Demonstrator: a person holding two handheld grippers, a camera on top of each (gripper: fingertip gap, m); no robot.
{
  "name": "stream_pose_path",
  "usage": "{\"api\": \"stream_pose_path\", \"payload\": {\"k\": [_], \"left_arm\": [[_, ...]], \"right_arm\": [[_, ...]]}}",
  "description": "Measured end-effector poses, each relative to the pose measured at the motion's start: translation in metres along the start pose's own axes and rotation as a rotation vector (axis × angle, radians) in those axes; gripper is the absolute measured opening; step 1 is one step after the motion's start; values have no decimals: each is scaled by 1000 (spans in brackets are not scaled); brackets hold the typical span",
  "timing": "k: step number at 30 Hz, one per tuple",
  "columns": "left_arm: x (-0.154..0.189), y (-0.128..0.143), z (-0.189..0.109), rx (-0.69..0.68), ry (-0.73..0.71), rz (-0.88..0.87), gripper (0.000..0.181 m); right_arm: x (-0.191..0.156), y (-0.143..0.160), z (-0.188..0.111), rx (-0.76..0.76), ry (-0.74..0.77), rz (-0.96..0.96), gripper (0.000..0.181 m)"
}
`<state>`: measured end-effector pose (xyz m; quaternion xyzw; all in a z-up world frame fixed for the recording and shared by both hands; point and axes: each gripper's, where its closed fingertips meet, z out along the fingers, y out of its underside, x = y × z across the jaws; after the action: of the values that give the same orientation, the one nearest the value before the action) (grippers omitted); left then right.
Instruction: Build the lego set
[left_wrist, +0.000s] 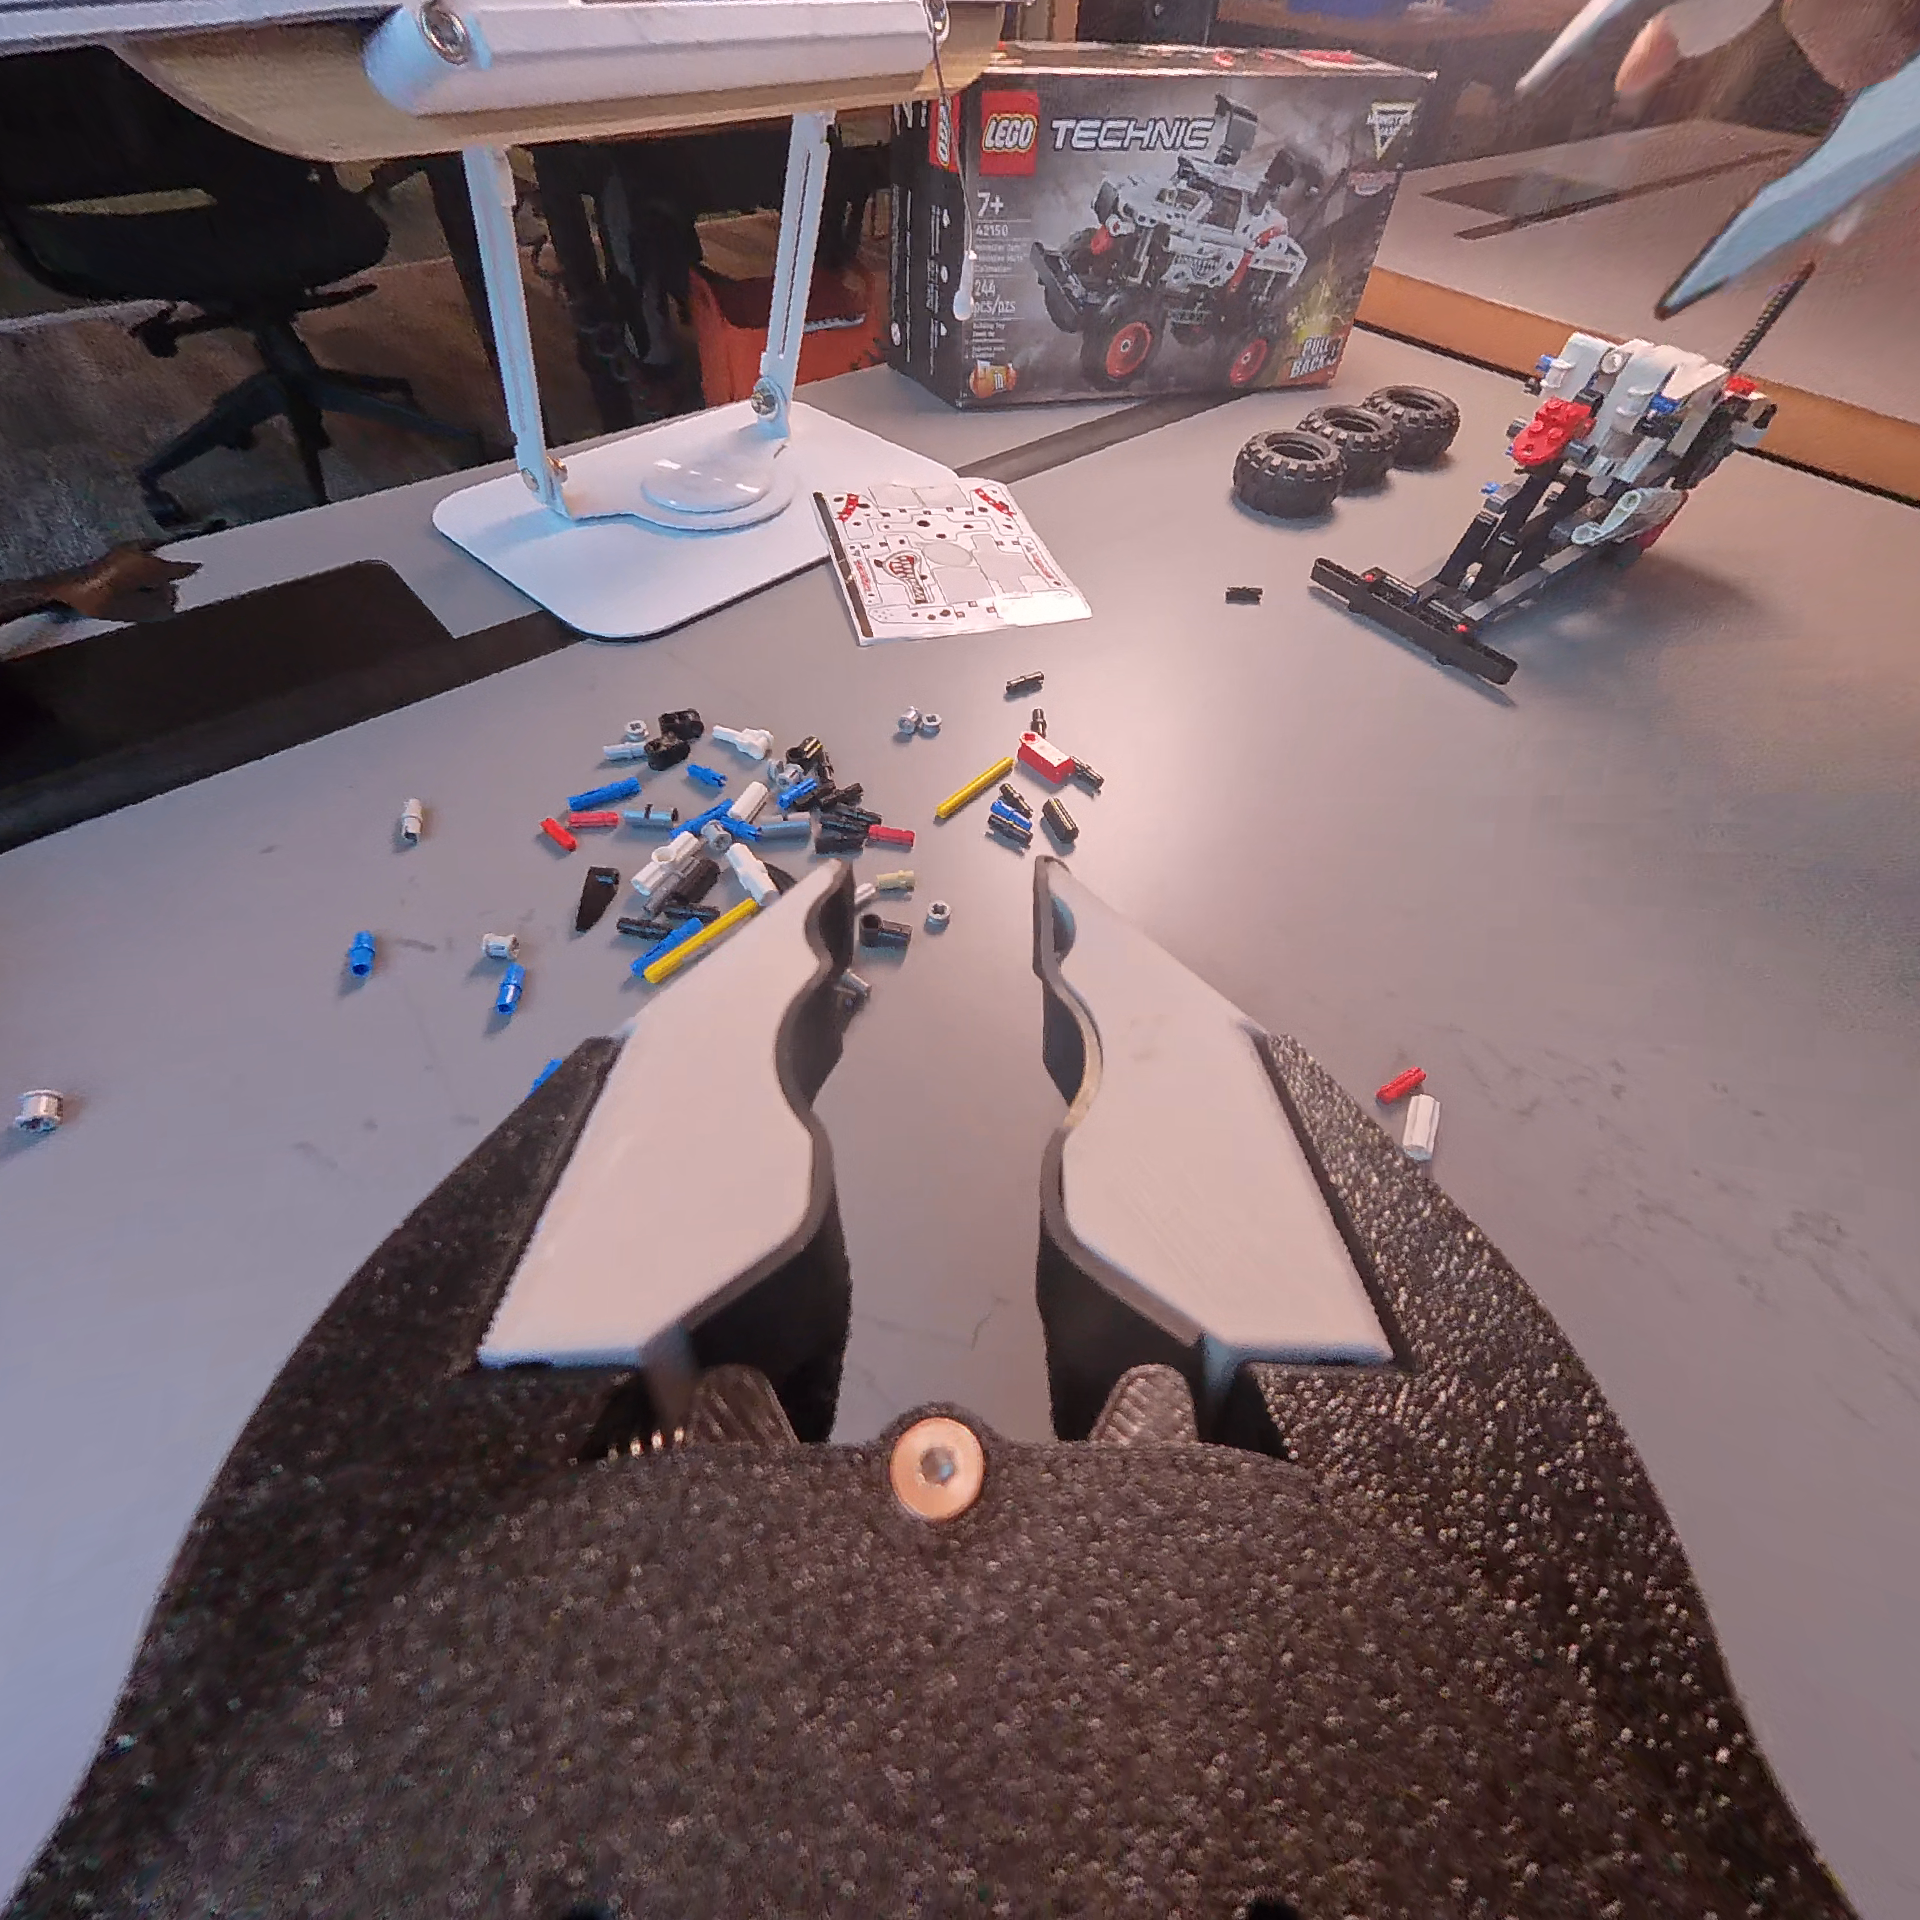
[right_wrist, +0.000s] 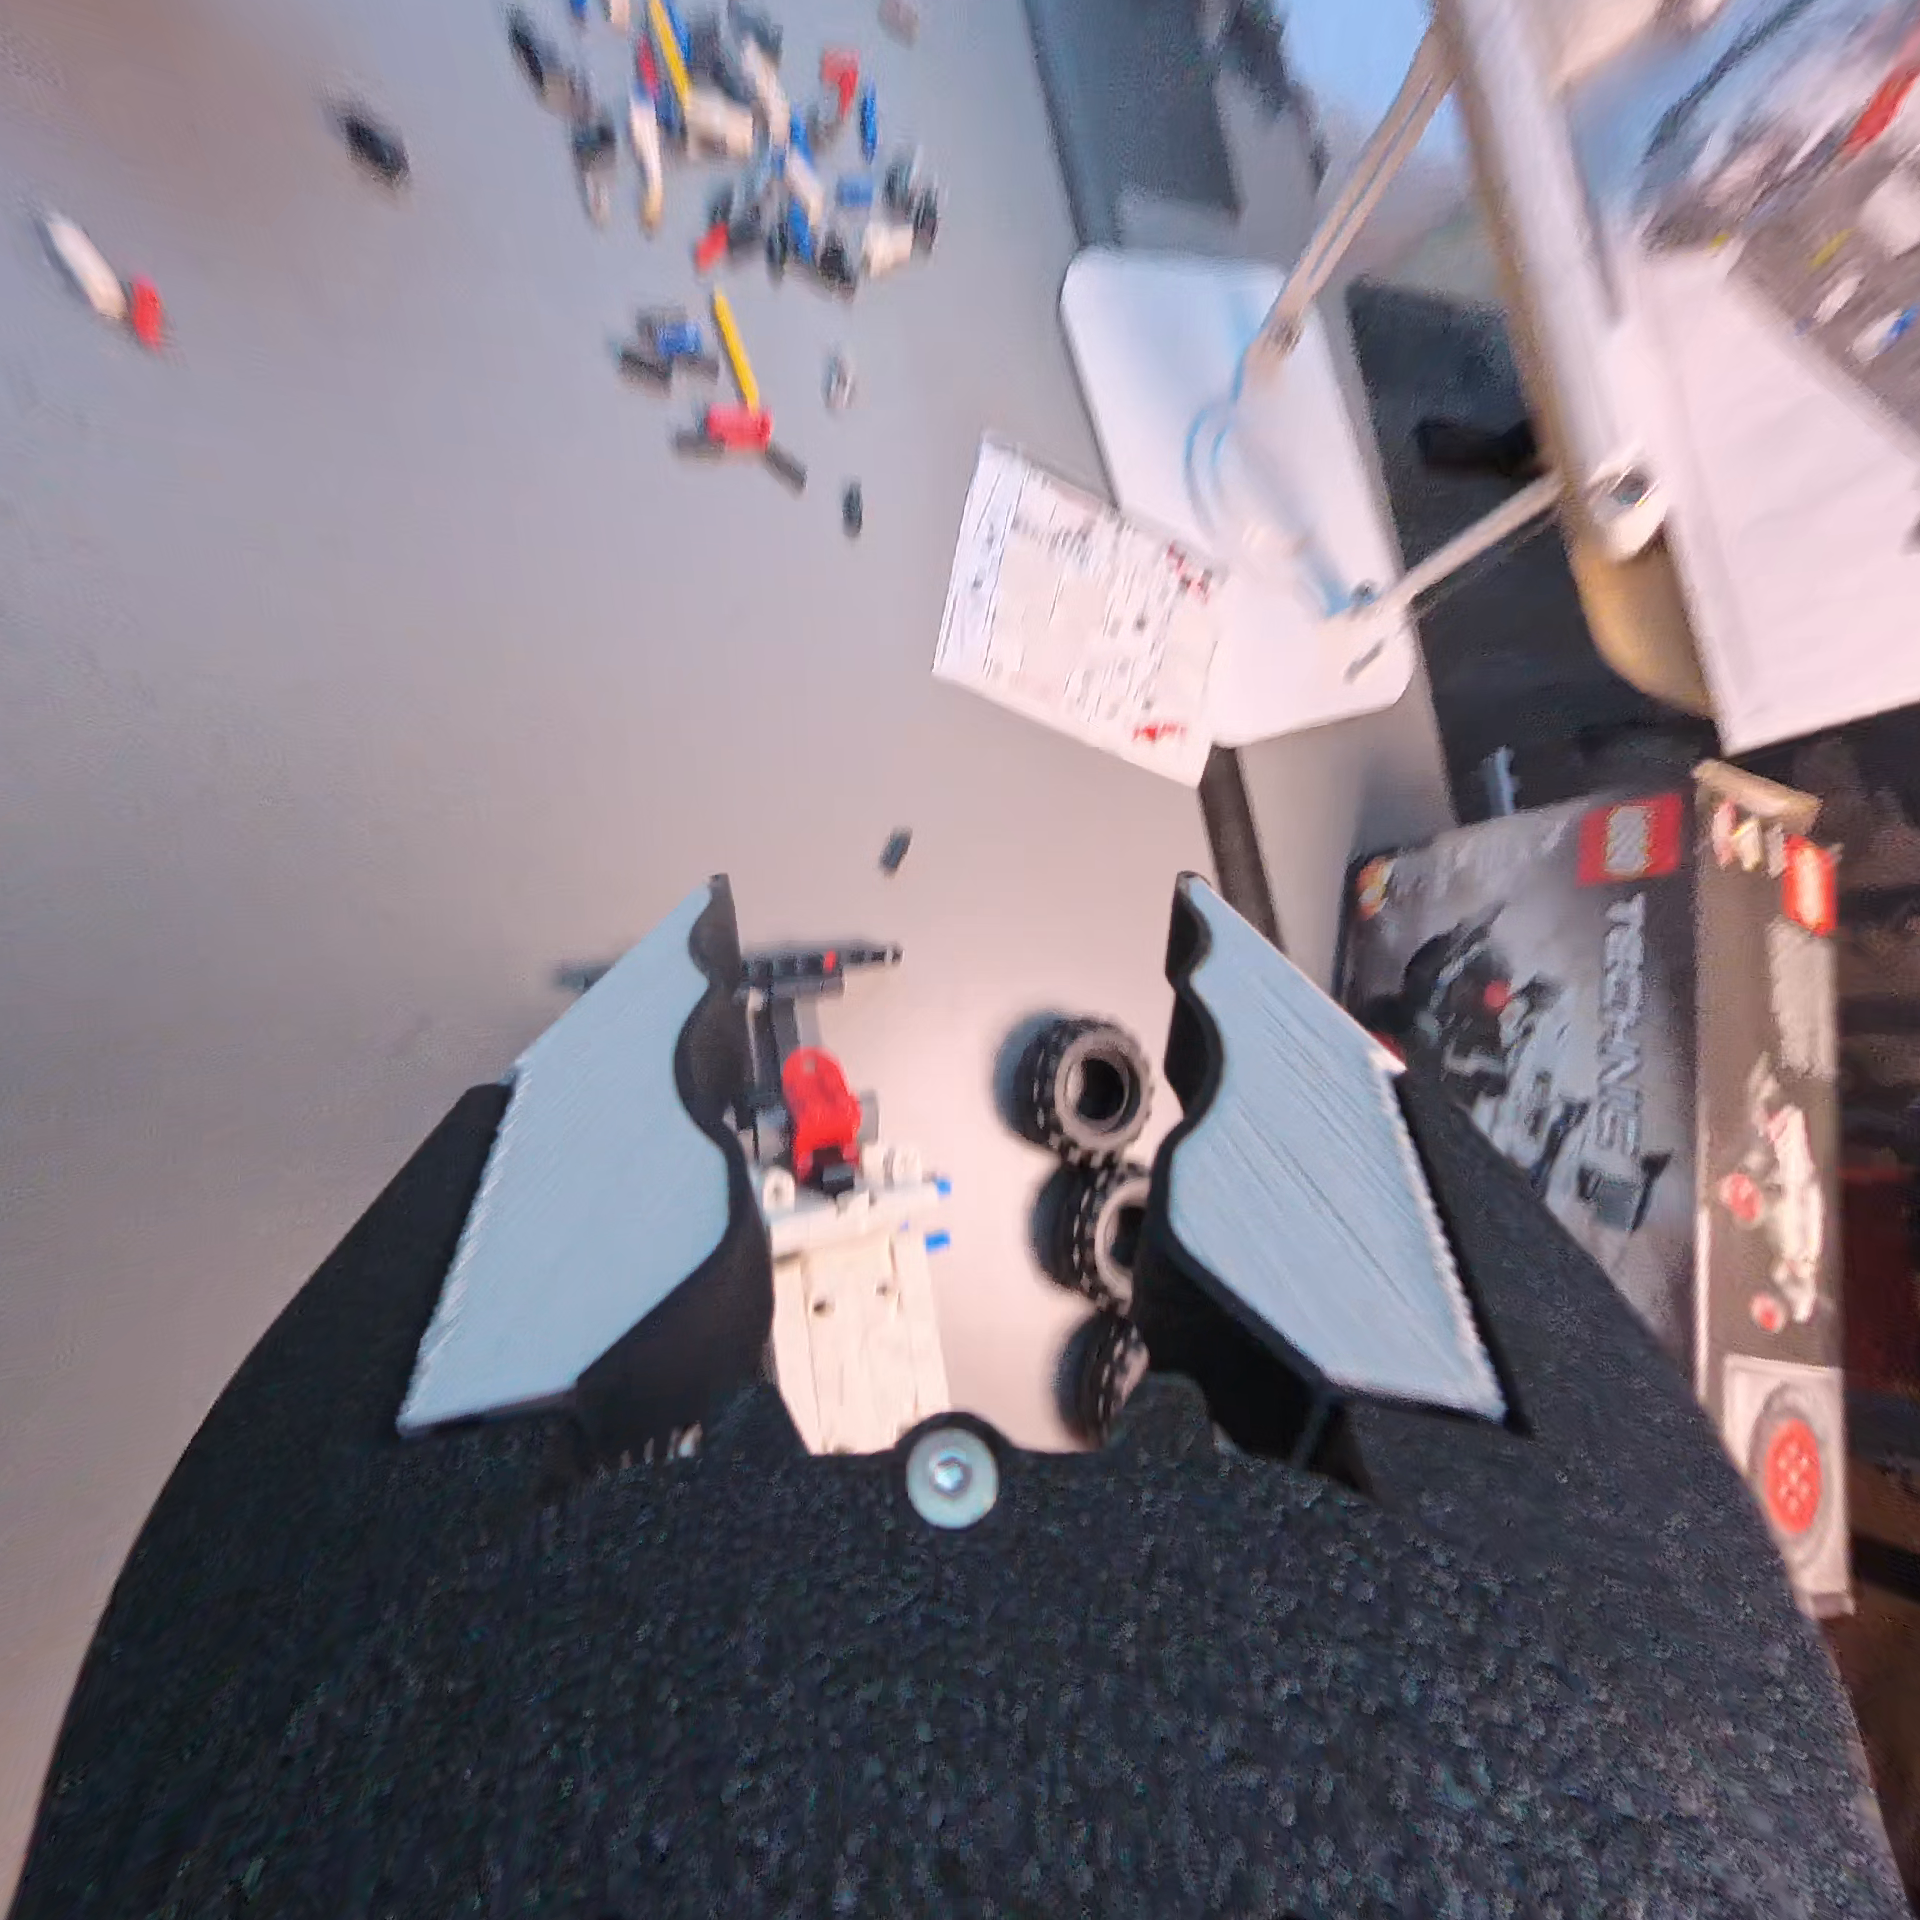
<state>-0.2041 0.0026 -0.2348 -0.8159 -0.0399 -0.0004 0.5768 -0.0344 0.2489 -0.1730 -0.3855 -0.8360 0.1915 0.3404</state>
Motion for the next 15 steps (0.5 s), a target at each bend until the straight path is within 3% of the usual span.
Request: {"api": "stream_pose_path", "payload": {"k": [4,7,11,15], "left_arm": [[-11,-4,-3,33,-62,25,36],[-20,-4,-6,46,-97,-1,36],[-31,-7,-12,78,-130,-53,34],[-40,-10,-18,101,-166,-64,31]], "right_arm": [[16,-74,7,243,114,26,69],[28,-113,20,376,178,96,57],[53,-143,39,522,296,255,39],[69,-148,65,590,374,399,24]]}}
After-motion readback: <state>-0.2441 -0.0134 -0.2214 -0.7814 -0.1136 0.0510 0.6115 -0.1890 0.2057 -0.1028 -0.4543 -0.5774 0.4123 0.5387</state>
